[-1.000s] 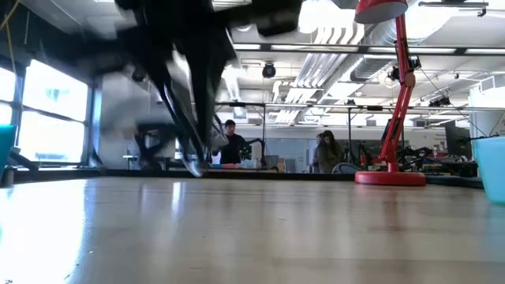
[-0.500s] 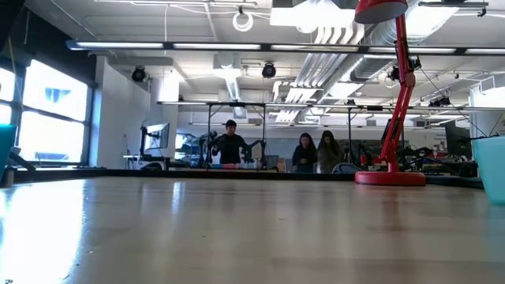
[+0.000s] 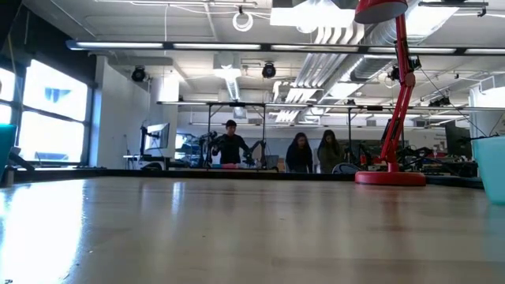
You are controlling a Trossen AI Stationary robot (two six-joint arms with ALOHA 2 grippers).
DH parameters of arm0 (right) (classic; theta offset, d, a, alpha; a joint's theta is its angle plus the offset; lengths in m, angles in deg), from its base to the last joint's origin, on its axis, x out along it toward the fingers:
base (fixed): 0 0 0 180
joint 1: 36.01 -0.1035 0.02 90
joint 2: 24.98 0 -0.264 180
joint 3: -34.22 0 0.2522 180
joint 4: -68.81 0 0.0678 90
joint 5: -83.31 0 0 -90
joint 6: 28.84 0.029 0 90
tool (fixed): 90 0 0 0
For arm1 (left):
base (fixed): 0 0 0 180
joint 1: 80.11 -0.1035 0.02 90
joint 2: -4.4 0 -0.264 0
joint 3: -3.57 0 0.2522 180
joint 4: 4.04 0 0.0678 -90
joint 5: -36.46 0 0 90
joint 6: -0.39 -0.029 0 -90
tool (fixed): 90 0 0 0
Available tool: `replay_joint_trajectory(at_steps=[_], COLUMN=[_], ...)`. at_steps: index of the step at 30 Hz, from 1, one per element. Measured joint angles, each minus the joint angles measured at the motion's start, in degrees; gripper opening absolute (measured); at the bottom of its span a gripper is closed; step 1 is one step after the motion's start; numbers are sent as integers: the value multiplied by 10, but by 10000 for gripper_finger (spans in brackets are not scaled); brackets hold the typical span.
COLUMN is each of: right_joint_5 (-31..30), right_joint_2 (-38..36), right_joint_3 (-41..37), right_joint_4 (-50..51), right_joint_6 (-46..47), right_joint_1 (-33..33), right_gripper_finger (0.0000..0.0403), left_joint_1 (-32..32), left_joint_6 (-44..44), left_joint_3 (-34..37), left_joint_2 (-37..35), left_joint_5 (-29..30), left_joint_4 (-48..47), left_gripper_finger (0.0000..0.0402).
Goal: Pick & Place USB Port
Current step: Put the black charger cable into the light blue bin
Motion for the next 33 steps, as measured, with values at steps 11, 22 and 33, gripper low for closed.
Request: replay_joint_trajectory(at_steps=[11,22,33], right_joint_5=[-116,-118,-152], right_joint_2=[87,91,92], right_joint_3=[88,90,127], right_joint_4=[35,50,83], right_joint_6=[-87,-80,4], right_joint_1=[8,11,-8], right_gripper_finger=[179,142,171], left_joint_1=[-48,-51,-52], left_joint_6=[30,30,24], left_joint_3=[1,0,0], left_joint_2=[9,27,28], left_joint_5=[-105,-127,-117], left_joint_4=[-16,-20,-23], left_gripper_finger=[13,13,13])
